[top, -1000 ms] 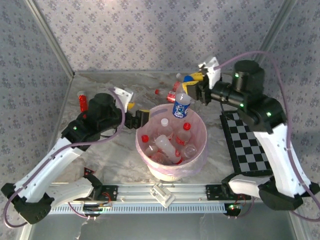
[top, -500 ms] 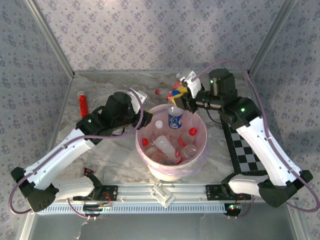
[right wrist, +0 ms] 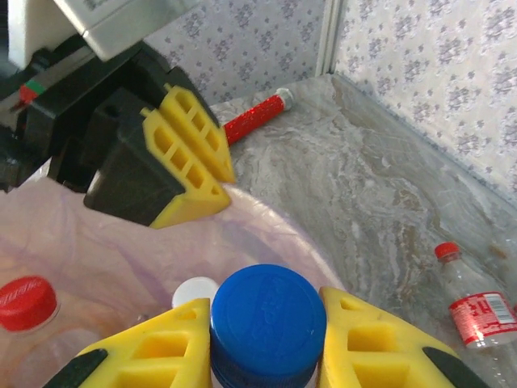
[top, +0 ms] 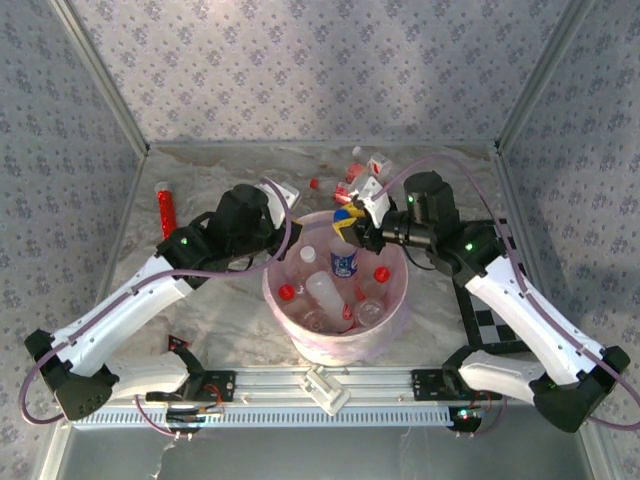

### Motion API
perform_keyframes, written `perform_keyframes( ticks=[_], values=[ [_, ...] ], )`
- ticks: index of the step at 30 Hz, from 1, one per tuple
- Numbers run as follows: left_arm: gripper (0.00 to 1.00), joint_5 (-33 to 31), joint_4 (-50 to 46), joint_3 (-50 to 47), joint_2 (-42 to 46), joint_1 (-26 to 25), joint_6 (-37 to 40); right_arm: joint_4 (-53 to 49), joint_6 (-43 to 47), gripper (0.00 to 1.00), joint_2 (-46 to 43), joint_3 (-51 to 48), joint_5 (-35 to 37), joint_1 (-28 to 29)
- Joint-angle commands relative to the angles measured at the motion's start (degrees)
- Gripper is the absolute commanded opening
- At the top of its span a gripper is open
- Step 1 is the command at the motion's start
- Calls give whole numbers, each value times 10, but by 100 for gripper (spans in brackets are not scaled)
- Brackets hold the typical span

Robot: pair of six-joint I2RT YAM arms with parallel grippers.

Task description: Put the plastic bottles in the bin

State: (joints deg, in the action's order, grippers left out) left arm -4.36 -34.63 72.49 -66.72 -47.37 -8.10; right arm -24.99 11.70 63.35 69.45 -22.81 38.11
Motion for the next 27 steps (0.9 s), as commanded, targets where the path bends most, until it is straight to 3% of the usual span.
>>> perform_keyframes(
  ticks=[1,14,16,19,24,27],
  values=[
    [14,-45,-10,12,-6,6,-10,-80,-6,0,10,-41,1,23],
    [1,-110,7,5,-5,7,-35,-163,26,0,73,-33,69,96],
    [0,-117,6,6,-6,7,-36,-158,27,5,73,-27,72,96],
    [0,-126,6,6,-8,7,-37,-144,18,18,64,8,53,91],
    [0,-135,9,8,-10,7,-36,-120,-12,63,56,68,14,69],
    [0,-140,9,10,-11,10,-34,-109,-26,73,52,96,8,58]
  ],
)
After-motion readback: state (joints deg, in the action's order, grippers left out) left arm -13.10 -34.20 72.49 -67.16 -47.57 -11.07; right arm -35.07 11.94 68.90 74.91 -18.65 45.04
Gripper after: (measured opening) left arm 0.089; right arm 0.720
